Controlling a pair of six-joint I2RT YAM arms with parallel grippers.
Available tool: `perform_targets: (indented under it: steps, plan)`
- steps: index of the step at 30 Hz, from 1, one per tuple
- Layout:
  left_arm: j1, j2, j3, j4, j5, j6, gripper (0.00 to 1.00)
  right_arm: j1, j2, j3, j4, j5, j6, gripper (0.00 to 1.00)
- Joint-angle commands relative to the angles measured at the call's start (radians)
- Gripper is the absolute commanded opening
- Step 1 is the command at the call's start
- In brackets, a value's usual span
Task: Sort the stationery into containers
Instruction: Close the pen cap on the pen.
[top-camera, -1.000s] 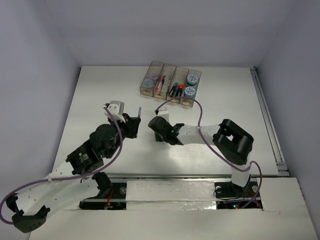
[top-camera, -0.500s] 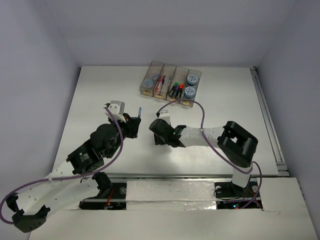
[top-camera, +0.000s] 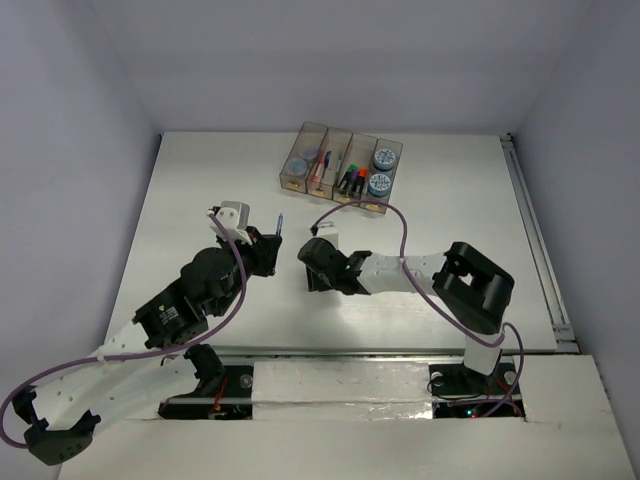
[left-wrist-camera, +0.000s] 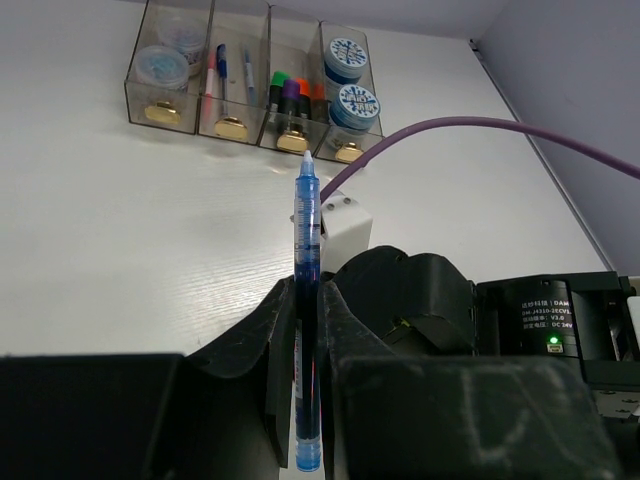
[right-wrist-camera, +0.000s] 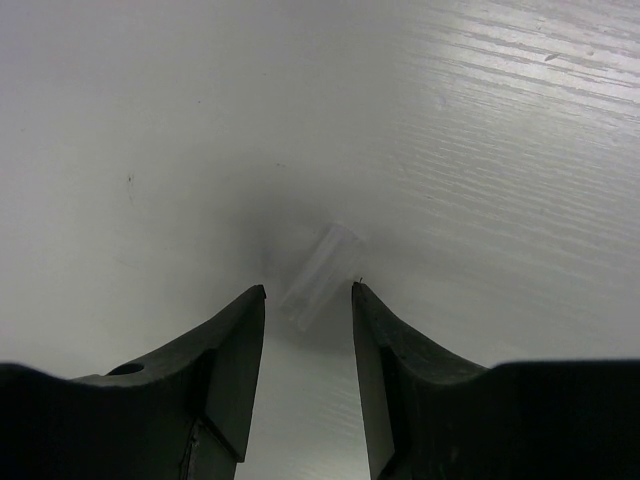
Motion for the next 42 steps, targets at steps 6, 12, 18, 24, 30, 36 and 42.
perform_targets:
  steps: [6,12,18,24,30,36,42]
  plan:
    - [0.003,-0.013,0.001,0.038,-0.009,-0.007,0.0,0.008,0.056,0.066,0.025,0.025,-0.018,0.43]
    - [0.003,-0.013,0.002,0.038,-0.006,-0.009,0.0,0.008,0.083,0.089,0.013,0.056,-0.027,0.41]
    - [0.003,-0.013,0.002,0.036,-0.01,-0.007,0.0,0.008,0.092,0.098,0.005,0.073,-0.039,0.4]
    - [0.003,-0.014,0.001,0.036,-0.015,-0.012,0.0,0.008,0.092,0.088,0.007,0.091,-0.04,0.13]
    - [0.003,-0.014,-0.011,0.062,-0.003,-0.027,0.0,0.008,-0.023,0.025,0.079,0.182,-0.052,0.0]
    - [0.003,0.013,-0.074,0.156,0.057,-0.067,0.0,-0.04,-0.248,-0.107,0.295,0.202,-0.115,0.0]
    - [0.003,0.058,-0.131,0.294,0.128,-0.084,0.0,-0.099,-0.483,-0.193,0.47,0.136,-0.127,0.0]
